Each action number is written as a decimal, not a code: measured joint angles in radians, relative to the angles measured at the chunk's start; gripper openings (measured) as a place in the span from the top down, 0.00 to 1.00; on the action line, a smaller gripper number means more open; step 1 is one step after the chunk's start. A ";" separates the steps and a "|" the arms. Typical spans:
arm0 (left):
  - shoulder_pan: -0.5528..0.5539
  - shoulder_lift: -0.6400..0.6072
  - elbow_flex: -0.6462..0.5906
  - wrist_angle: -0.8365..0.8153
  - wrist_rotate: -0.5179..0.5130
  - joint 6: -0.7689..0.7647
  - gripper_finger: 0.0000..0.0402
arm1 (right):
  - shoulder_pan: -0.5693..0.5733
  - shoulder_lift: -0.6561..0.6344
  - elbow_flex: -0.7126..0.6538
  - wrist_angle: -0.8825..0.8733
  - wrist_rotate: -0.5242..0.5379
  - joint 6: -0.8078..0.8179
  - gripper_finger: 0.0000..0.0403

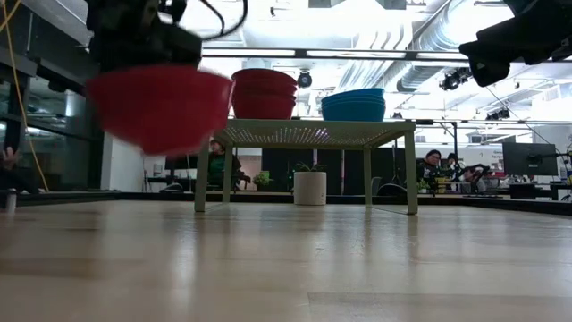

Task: Pick & Place Mini bowls
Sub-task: Stack the patterned red bowl on the patterned red bowl on the shelf

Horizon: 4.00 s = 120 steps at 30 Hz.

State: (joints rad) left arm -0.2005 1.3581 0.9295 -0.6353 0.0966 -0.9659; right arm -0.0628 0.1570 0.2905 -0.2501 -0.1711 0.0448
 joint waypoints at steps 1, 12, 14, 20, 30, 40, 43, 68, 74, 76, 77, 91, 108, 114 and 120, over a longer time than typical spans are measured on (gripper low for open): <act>0.000 -0.018 0.003 -0.001 -0.014 -0.004 0.99 | 0.000 0.000 0.000 0.000 0.000 0.000 0.68; 0.033 -0.072 0.262 -0.392 -0.098 0.037 0.99 | 0.000 0.000 0.000 0.000 0.000 0.000 0.68; 0.055 -0.074 0.304 -0.442 -0.113 0.077 0.99 | 0.000 0.000 0.000 0.000 0.000 0.000 0.68; 0.161 -0.073 0.396 -0.530 -0.134 0.271 0.99 | 0.000 0.000 0.000 0.000 0.000 0.000 0.68; 0.405 -0.073 0.524 -0.544 -0.041 0.699 0.99 | 0.000 0.000 0.000 0.000 0.000 0.000 0.68; 0.594 -0.072 0.623 -0.545 0.018 0.919 0.99 | 0.000 0.000 0.000 0.000 0.000 0.000 0.68; 0.641 -0.072 0.650 -0.544 0.030 0.941 0.99 | 0.000 0.000 0.000 0.000 0.000 0.000 0.68; 0.805 0.243 0.942 -0.500 0.085 0.758 0.99 | 0.000 0.000 0.000 0.000 0.000 0.000 0.68; 0.803 0.322 1.041 -0.618 0.085 0.753 0.99 | 0.000 0.000 0.000 0.000 0.000 0.000 0.68; 0.803 0.343 1.070 -0.667 0.086 0.755 0.99 | 0.000 0.000 0.000 0.000 0.000 0.000 0.68; 0.803 0.355 1.082 -0.671 0.086 0.754 0.99 | 0.000 0.000 0.000 0.000 0.000 0.000 0.68; 0.803 0.436 1.107 -0.721 0.146 0.751 0.99 | 0.000 0.000 0.000 0.000 0.000 0.000 0.68; 0.802 0.459 1.106 -0.729 0.170 0.751 0.94 | 0.000 0.000 0.000 0.000 0.062 0.000 0.68; 0.802 0.459 1.106 -0.764 0.176 0.751 0.94 | 0.000 0.000 0.000 0.000 0.063 0.000 0.68; 0.802 0.459 1.106 -0.767 0.175 0.756 0.93 | 0.000 0.000 0.000 0.000 0.064 0.000 0.68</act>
State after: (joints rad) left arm 0.6018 1.8168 2.0354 -1.4025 0.2712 -0.2100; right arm -0.0628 0.1570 0.2905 -0.2503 -0.1071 0.0444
